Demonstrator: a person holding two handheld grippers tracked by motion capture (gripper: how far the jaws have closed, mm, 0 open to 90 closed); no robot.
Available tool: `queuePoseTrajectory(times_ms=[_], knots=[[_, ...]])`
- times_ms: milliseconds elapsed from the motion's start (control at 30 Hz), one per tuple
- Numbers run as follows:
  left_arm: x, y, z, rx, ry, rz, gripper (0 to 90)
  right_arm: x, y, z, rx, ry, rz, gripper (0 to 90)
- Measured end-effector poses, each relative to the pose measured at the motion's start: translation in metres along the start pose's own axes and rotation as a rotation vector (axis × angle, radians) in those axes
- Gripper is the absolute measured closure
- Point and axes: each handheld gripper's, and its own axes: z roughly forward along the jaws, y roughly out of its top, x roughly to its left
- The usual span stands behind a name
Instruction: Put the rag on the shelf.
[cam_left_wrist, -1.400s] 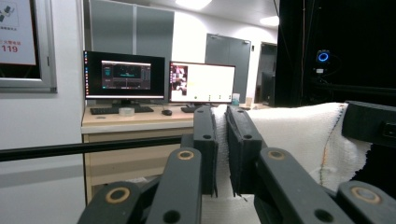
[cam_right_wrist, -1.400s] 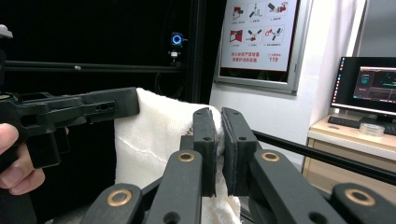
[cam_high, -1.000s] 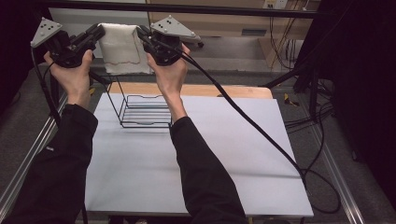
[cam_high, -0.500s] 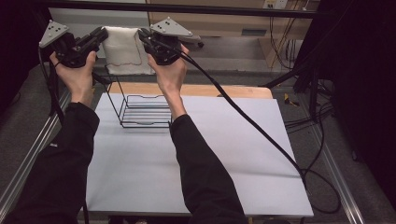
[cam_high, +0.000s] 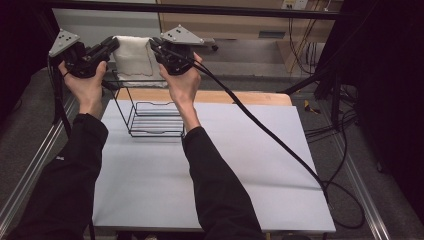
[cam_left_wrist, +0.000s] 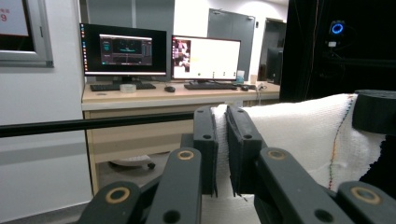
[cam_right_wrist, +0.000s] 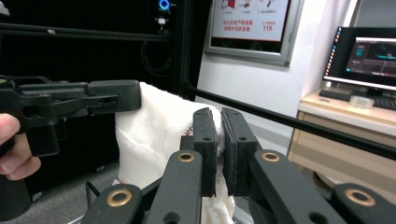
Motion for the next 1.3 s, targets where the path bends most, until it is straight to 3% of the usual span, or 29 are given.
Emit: queuePoseTrajectory(times_ms=[200,300,533,933,1300], knots=[[-0.003,-0.012,0.002,0.027,-0.009,0.002,82.9,-0.003,-0.011,-0.004,0.020,0.000,0.010,85.3],[-0.004,-0.015,-0.001,0.030,-0.011,0.008,83.0,-0.003,-0.015,-0.005,0.034,-0.001,-0.003,85.3],[-0.003,-0.021,-0.010,0.036,-0.019,0.014,83.0,0.002,-0.022,-0.008,0.039,0.011,0.019,85.2],[-0.005,-0.028,-0.022,0.036,-0.038,0.023,82.9,0.009,-0.028,-0.015,0.052,0.026,0.007,85.2],[-0.010,-0.034,-0.040,0.055,-0.073,0.038,82.4,0.016,-0.036,-0.030,0.067,0.068,-0.015,85.1]])
